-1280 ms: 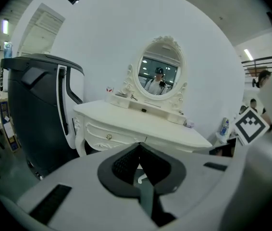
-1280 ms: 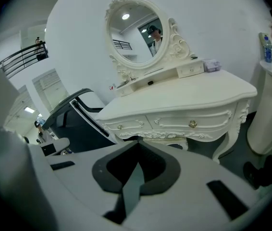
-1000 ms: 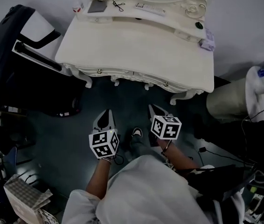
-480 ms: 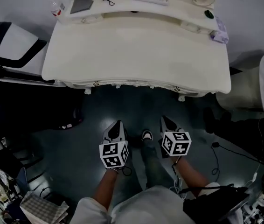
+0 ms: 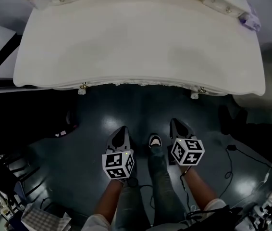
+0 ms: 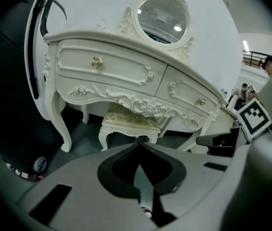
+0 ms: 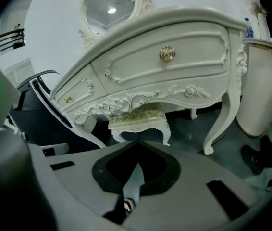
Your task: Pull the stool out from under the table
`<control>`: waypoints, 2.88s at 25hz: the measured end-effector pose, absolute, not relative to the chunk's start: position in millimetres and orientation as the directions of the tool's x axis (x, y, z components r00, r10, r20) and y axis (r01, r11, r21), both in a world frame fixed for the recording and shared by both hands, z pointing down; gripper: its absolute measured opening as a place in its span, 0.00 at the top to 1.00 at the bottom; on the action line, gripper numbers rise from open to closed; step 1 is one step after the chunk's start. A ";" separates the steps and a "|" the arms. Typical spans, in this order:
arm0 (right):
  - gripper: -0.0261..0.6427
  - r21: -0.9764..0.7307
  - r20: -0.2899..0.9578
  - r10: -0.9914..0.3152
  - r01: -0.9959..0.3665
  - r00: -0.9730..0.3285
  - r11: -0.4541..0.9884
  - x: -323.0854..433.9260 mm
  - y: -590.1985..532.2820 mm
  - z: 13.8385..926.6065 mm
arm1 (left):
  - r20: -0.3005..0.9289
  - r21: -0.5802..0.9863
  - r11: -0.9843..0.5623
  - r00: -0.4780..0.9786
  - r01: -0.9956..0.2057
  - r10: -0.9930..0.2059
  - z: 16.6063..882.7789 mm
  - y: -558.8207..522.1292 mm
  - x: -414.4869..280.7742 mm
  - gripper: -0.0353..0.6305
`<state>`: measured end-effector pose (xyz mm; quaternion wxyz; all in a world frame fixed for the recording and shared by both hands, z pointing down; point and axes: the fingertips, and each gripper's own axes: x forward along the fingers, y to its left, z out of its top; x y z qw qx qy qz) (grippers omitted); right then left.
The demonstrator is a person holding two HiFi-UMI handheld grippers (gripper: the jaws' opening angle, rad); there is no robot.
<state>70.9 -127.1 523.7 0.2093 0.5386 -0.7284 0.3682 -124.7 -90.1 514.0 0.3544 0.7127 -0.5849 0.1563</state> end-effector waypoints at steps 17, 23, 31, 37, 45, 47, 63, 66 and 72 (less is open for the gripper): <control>0.96 -0.212 0.671 -0.676 -0.953 -0.303 0.217 64.0 -180.6 686.5 | 0.591 0.226 -0.020 0.154 -0.974 -0.792 695.3 -156.5 -175.2 0.94; 0.96 -0.180 0.630 -0.733 -0.966 -0.258 0.186 72.7 -218.4 720.9 | 0.584 0.187 -0.023 0.131 -0.982 -0.801 733.3 -179.6 -188.7 0.94; 0.96 -0.176 0.583 -0.786 -0.977 -0.205 0.124 81.5 -248.7 753.6 | 0.548 0.171 -0.022 0.114 -0.985 -0.829 763.1 -211.8 -207.0 0.93; 0.83 -0.185 0.580 -0.794 -0.979 -0.183 0.090 89.6 -258.7 772.7 | 0.540 0.157 0.010 0.078 -0.988 -0.838 780.1 -227.6 -221.1 0.80; 0.72 -0.214 0.559 -0.805 -0.972 -0.199 0.091 92.5 -282.9 786.2 | 0.531 0.158 0.027 0.062 -0.987 -0.845 798.0 -246.0 -227.9 0.61; 0.65 -0.209 0.564 -0.801 -0.973 -0.202 0.098 90.9 -290.5 791.6 | 0.526 0.152 0.030 0.055 -0.988 -0.849 800.6 -253.2 -229.4 0.61; 0.59 -0.210 0.562 -0.812 -0.977 -0.156 0.042 91.0 -344.0 820.2 | 0.516 0.077 0.008 0.033 -0.997 -0.856 820.8 -314.7 -248.1 0.58; 0.58 -0.204 0.548 -0.821 -0.977 -0.161 0.055 87.8 -348.1 817.1 | 0.511 0.050 -0.028 0.050 -0.998 -0.858 820.4 -322.8 -244.8 0.58; 0.58 -0.159 0.551 -0.815 -0.981 -0.178 0.107 90.9 -351.1 820.2 | 0.506 0.050 -0.030 0.052 -0.998 -0.861 819.9 -328.0 -243.5 0.58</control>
